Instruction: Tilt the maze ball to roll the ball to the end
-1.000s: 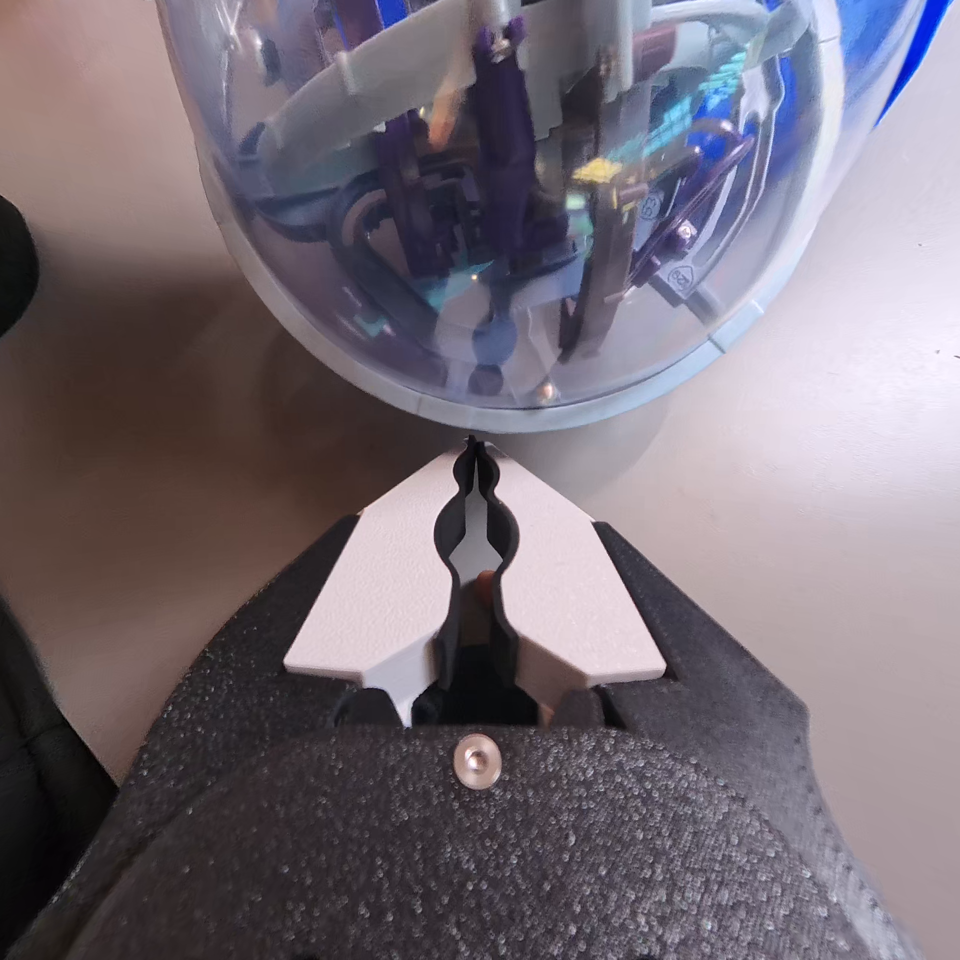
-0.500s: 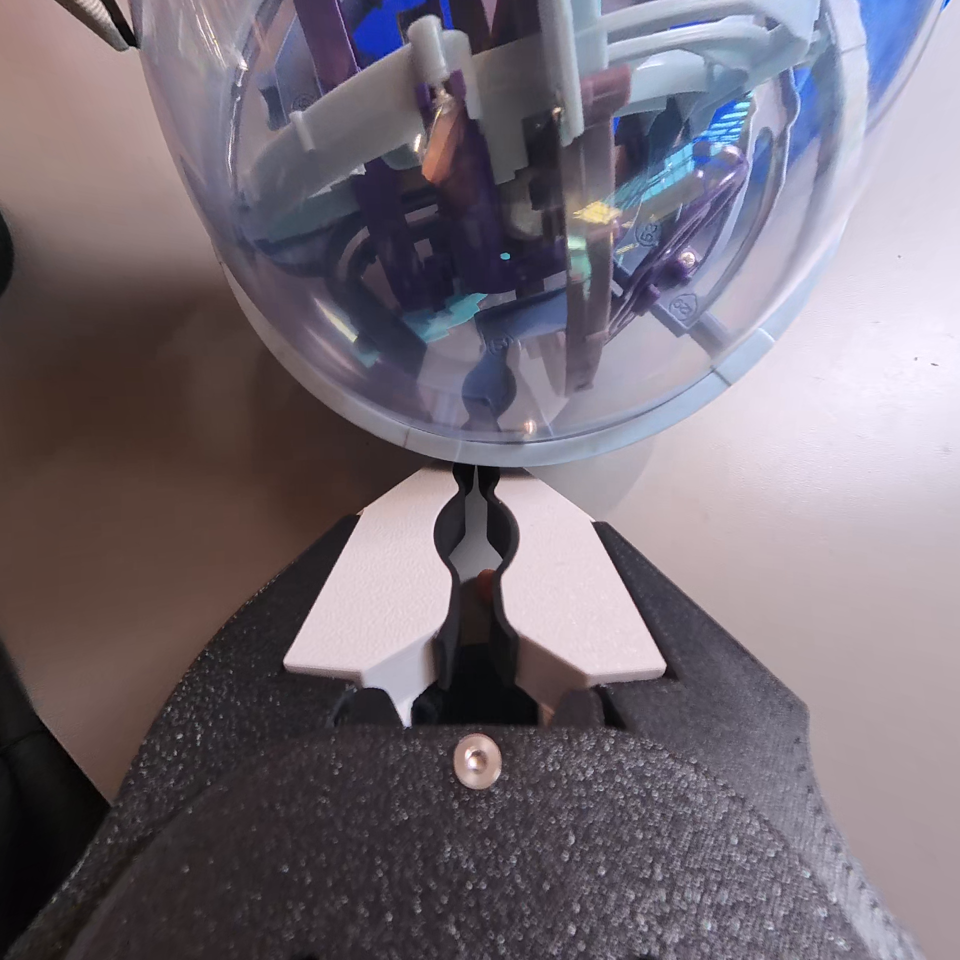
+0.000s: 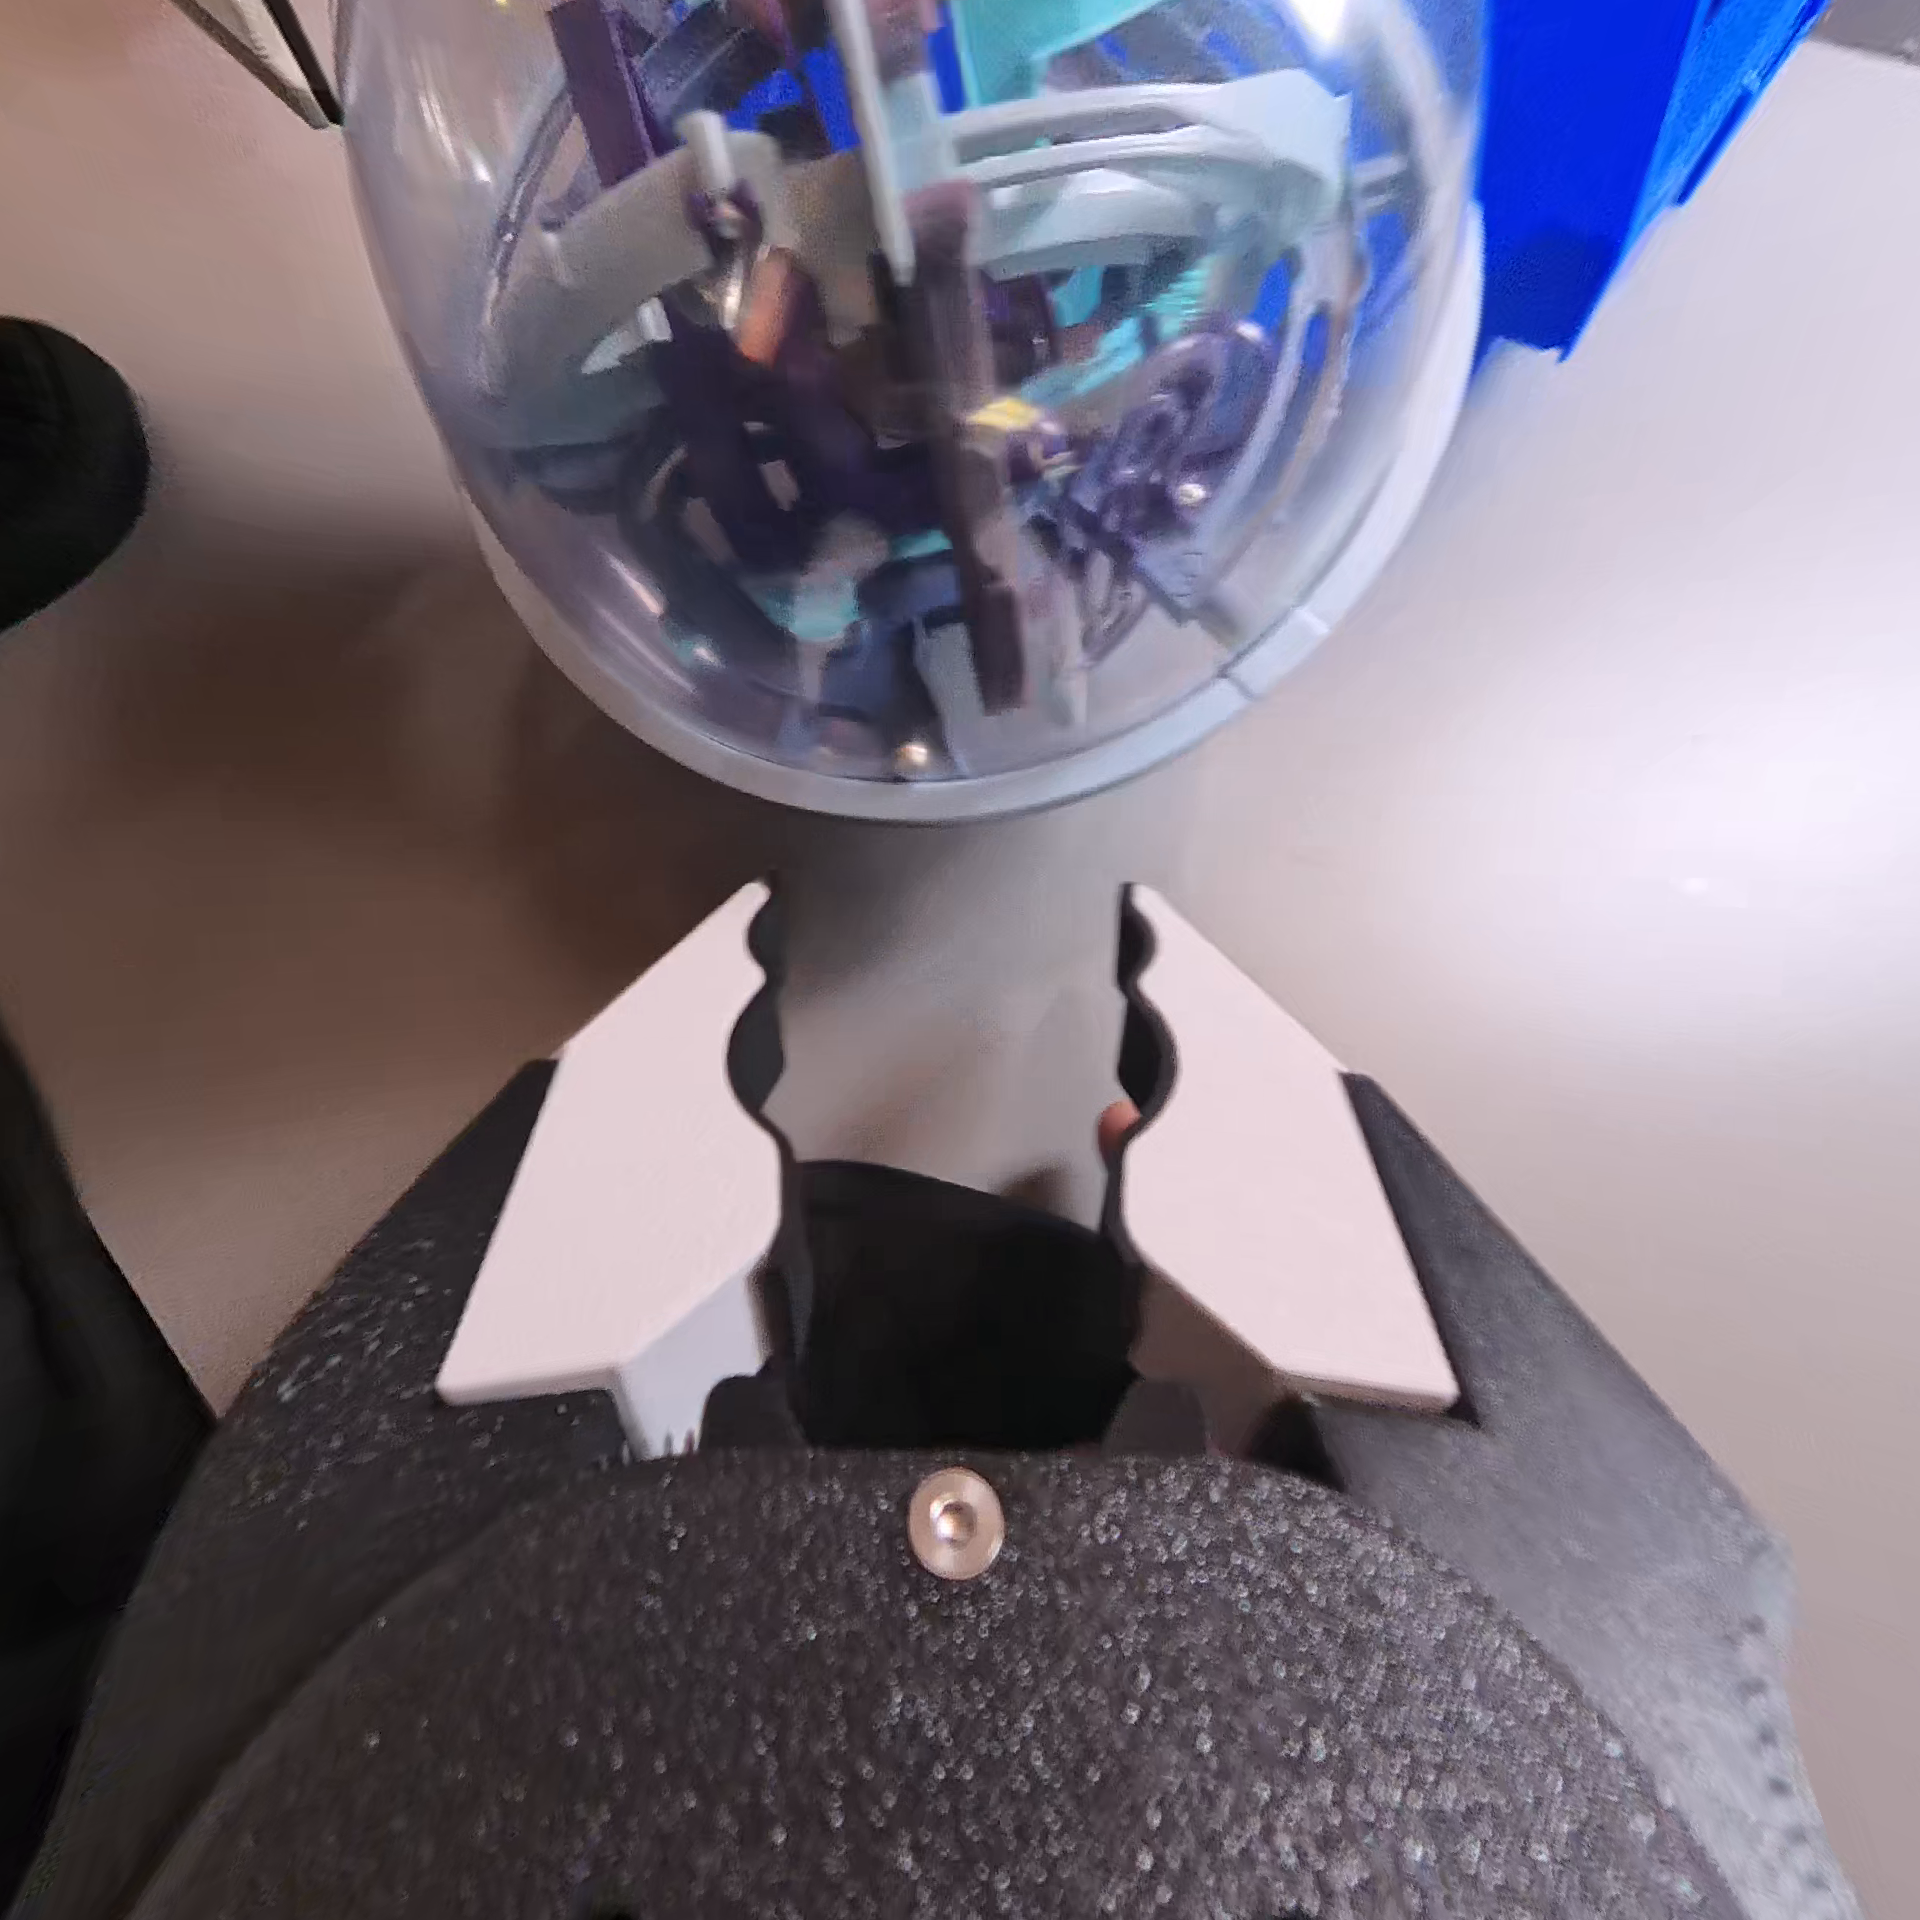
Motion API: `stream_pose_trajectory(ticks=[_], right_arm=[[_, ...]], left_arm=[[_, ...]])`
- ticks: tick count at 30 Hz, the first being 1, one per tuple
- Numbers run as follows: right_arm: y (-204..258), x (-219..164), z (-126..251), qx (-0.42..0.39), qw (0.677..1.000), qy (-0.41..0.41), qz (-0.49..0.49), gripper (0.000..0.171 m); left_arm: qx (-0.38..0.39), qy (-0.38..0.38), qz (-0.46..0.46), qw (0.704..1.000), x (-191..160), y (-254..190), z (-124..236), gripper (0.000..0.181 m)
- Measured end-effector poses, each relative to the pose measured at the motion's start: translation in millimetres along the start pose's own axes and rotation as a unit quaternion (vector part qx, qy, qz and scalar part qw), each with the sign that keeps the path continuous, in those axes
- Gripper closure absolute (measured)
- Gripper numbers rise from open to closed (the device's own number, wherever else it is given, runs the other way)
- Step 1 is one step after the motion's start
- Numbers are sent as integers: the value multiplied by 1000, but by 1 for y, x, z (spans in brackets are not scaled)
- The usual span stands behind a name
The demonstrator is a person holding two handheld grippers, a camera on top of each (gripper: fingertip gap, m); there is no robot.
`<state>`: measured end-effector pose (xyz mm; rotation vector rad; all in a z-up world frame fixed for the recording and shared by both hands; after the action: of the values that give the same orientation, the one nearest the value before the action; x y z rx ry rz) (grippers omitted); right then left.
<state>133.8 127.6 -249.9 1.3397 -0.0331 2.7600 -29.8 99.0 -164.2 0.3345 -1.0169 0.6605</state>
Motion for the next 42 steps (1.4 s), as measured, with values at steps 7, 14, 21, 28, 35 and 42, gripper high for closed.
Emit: stream_pose_trajectory(ticks=[7, 14, 21, 28, 35, 42], right_arm=[[-34, 17, 5, 35, 986, -98, 130, 49], [-31, 35, -14, 70, 969, -156, 180, 44], [-30, 35, -24, 38, 966, -167, 193, 49], [-30, 36, -18, 82, 964, -184, 171, 47], [-46, 42, -18, 158, 960, -171, 157, 40], [-45, 50, -40, 144, 955, -178, 187, 45]], left_arm=[[-6, -21, 17, 1000, -3, 5, 3, 72], [38, -38, 116, 992, -31, 18, 11, 57], [38, -60, 125, 990, -47, 9, -14, 48], [40, -76, 102, 991, -50, 8, -12, 49], [33, -85, 82, 992, -52, 11, -9, 51], [33, -112, 91, 989, -60, 19, 8, 55]])
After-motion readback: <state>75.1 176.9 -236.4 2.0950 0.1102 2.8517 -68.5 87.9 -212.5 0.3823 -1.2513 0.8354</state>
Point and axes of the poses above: each gripper's, where its closed fingertips meet, z back along the fingers, x out of its top, y = z × x across the jaws, the point moved 5 cm from there along z, back along the fingers, and after that the axes turned 7 degrees about z, right-handed, at the moved point
